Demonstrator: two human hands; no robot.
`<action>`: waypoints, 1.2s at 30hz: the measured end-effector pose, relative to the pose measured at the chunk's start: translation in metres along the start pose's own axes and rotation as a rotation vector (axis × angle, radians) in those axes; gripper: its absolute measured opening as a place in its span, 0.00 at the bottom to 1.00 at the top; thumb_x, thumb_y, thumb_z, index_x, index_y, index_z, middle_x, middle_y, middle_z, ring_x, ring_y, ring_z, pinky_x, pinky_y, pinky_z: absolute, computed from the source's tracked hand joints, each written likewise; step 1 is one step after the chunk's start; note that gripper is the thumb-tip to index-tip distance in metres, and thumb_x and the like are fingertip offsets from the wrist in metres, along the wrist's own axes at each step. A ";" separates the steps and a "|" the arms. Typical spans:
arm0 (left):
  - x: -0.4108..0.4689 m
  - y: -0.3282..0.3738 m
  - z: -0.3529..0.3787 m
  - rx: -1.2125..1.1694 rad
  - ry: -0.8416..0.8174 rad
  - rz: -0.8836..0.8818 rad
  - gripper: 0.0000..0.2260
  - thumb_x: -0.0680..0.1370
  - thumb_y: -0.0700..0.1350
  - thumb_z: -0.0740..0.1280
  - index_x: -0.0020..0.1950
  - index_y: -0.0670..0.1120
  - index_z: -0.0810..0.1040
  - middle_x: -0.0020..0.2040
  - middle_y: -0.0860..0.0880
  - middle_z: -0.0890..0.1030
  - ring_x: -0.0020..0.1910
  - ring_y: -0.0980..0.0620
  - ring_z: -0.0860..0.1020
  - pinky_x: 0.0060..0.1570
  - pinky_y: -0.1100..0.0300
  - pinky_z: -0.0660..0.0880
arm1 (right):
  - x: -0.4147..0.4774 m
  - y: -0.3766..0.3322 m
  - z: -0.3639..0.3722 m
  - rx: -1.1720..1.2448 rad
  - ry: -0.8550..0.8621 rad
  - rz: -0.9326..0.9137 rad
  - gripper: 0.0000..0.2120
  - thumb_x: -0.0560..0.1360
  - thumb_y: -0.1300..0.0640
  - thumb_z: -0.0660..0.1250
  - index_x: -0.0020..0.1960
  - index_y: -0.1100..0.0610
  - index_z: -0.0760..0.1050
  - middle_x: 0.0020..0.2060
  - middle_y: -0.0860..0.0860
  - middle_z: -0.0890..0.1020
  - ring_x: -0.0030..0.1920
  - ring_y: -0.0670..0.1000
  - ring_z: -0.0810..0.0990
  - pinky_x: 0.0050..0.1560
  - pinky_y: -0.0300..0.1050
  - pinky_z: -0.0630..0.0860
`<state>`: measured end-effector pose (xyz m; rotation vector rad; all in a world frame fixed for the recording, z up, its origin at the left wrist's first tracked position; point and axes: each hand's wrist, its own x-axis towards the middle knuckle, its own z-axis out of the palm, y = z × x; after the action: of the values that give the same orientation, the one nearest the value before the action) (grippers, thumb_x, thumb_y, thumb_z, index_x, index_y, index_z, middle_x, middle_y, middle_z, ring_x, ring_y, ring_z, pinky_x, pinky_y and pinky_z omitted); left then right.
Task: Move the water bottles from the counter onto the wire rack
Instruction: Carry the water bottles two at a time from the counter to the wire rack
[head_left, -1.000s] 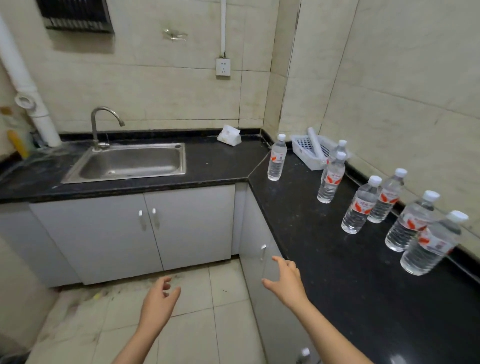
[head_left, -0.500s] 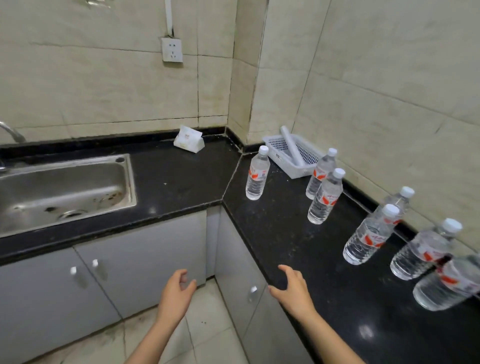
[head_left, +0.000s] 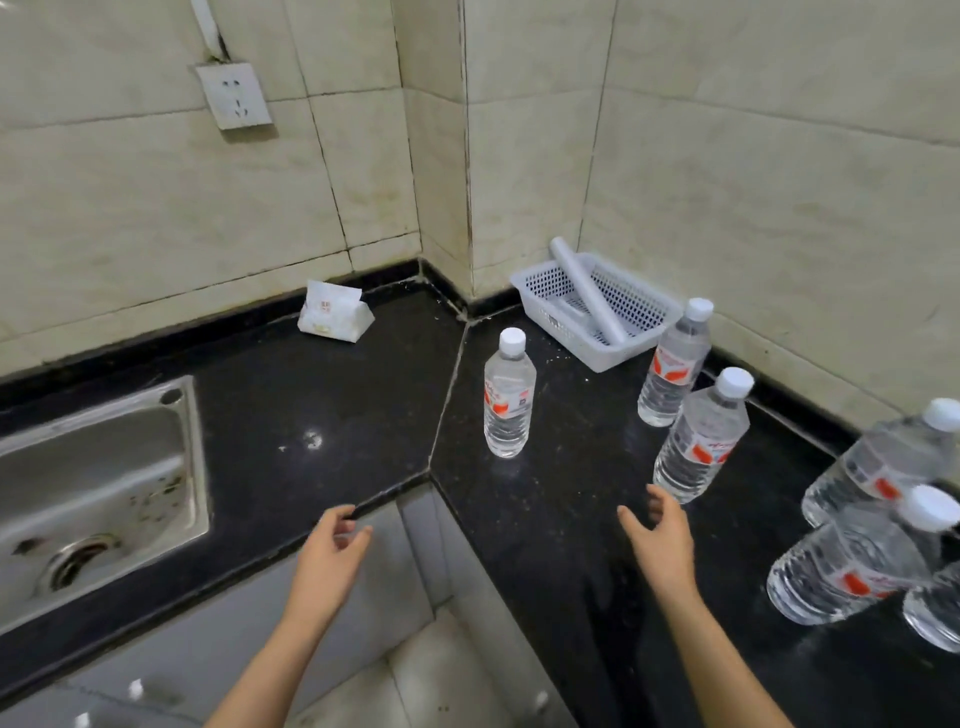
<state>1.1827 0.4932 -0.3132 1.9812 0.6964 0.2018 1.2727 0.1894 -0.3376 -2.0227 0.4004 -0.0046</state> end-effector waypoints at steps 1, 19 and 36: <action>0.010 0.008 0.003 0.007 0.005 0.009 0.15 0.75 0.37 0.65 0.61 0.37 0.72 0.49 0.42 0.75 0.47 0.47 0.73 0.48 0.60 0.65 | 0.007 -0.003 0.004 0.040 0.035 0.010 0.24 0.72 0.61 0.68 0.66 0.61 0.67 0.63 0.61 0.73 0.63 0.58 0.72 0.63 0.49 0.67; 0.117 0.083 0.127 -0.153 -0.441 0.209 0.38 0.69 0.36 0.71 0.74 0.45 0.54 0.71 0.42 0.65 0.65 0.47 0.67 0.66 0.50 0.65 | 0.055 -0.005 -0.046 0.133 0.355 0.135 0.35 0.69 0.63 0.72 0.71 0.58 0.59 0.65 0.61 0.70 0.64 0.57 0.70 0.64 0.48 0.66; 0.181 0.102 0.138 -0.224 -0.830 0.274 0.49 0.55 0.49 0.76 0.72 0.57 0.56 0.66 0.52 0.71 0.63 0.54 0.73 0.66 0.50 0.68 | 0.101 -0.038 -0.008 0.223 0.551 0.219 0.33 0.64 0.66 0.74 0.65 0.62 0.63 0.59 0.59 0.75 0.55 0.55 0.75 0.58 0.51 0.71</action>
<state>1.4284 0.4529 -0.3217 1.7199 -0.1293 -0.3577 1.3769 0.1697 -0.3171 -1.7255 0.9240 -0.4586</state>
